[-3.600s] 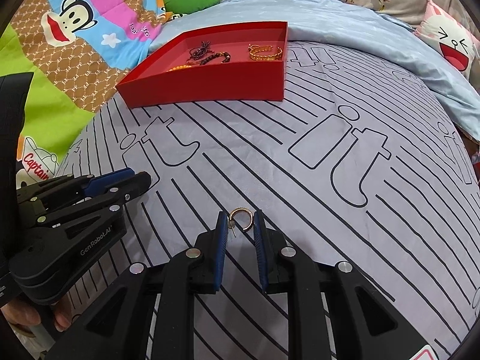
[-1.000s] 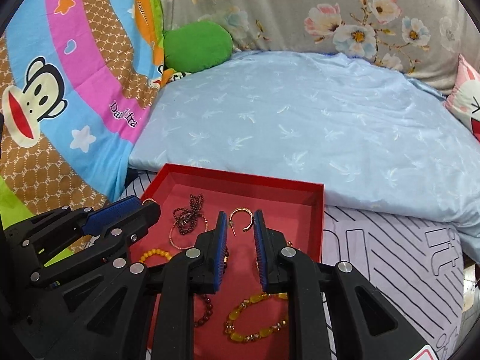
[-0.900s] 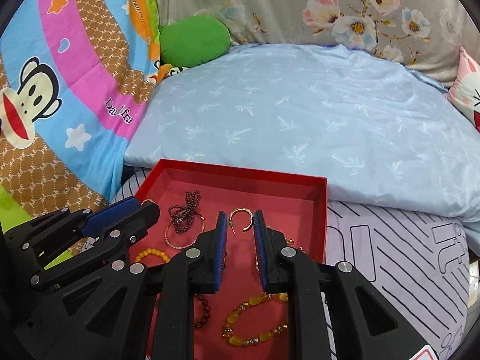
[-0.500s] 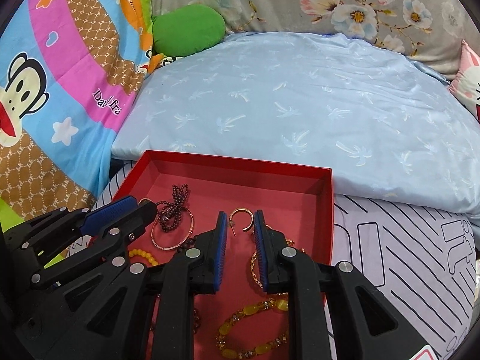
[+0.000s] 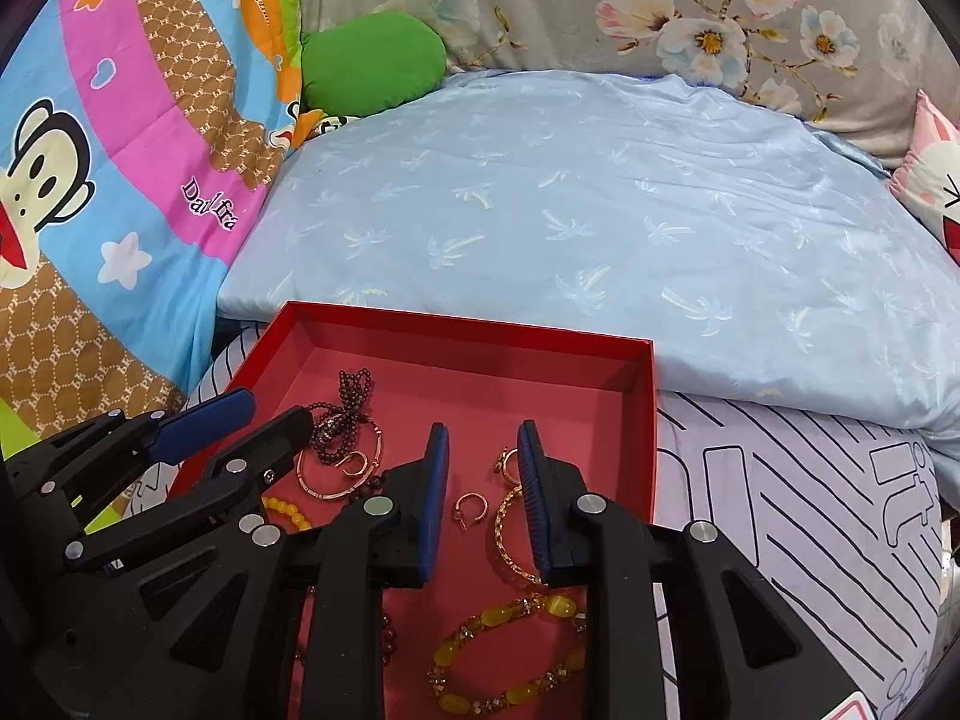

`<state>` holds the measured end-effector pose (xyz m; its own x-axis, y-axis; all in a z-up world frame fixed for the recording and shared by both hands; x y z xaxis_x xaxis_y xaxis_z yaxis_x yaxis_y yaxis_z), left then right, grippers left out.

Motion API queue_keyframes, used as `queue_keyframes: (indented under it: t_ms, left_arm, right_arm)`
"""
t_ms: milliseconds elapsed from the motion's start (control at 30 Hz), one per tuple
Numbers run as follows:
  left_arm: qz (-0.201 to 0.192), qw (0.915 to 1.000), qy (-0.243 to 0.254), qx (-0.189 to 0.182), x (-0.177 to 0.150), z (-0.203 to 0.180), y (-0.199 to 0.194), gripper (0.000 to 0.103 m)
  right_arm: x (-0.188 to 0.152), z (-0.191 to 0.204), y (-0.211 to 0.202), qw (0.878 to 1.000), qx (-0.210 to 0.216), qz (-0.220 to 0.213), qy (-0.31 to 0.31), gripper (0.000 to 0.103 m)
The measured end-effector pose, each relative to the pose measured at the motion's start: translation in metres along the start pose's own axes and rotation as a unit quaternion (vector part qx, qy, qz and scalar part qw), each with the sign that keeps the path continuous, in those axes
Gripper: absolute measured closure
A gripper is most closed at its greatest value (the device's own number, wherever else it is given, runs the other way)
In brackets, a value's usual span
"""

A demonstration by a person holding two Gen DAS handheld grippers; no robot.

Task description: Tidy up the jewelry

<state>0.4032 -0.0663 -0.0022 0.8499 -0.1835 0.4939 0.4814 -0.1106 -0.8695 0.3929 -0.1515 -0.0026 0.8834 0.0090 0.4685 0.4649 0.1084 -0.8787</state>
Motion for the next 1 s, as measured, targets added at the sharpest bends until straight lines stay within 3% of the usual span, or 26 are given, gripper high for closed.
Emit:
queue_keyframes:
  t_ms: [567,733,867,1000]
  left_arm:
    - [-0.014,0.9999,0.004,0.003,-0.024,-0.009,-0.053,0.066]
    - [-0.019,0.9997,-0.011,0.004,-0.043,-0.006,-0.076,0.052]
    - [-0.023,0.9996,-0.013,0.005,-0.059,-0.006,-0.092,0.048]
    - [-0.028,0.9993,-0.014,0.022,-0.077,-0.008,-0.106,0.039]
  right_arm:
    - [-0.027,0.003,-0.059,1.0,-0.019,-0.024,0.002,0.079]
    - [-0.046,-0.001,-0.081,0.999,-0.02,-0.029,0.016,0.067]
    - [-0.065,-0.007,-0.097,0.999,-0.019,-0.036,0.034,0.054]
    - [-0.085,-0.01,-0.111,0.998,-0.03,-0.042,0.038,0.05]
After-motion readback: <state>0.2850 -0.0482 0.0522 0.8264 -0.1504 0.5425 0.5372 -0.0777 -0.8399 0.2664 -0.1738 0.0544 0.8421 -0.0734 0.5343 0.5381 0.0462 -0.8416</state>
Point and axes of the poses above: each gripper's, at about its wrist camera, not at the fingertips, and y roughly the way its jaws point, z to its left, x to its top, the point moved 10 cm from there along y, roughly the way its jaws point, and after that the axes turned 13 degrees about z, right-handed, at the moved point
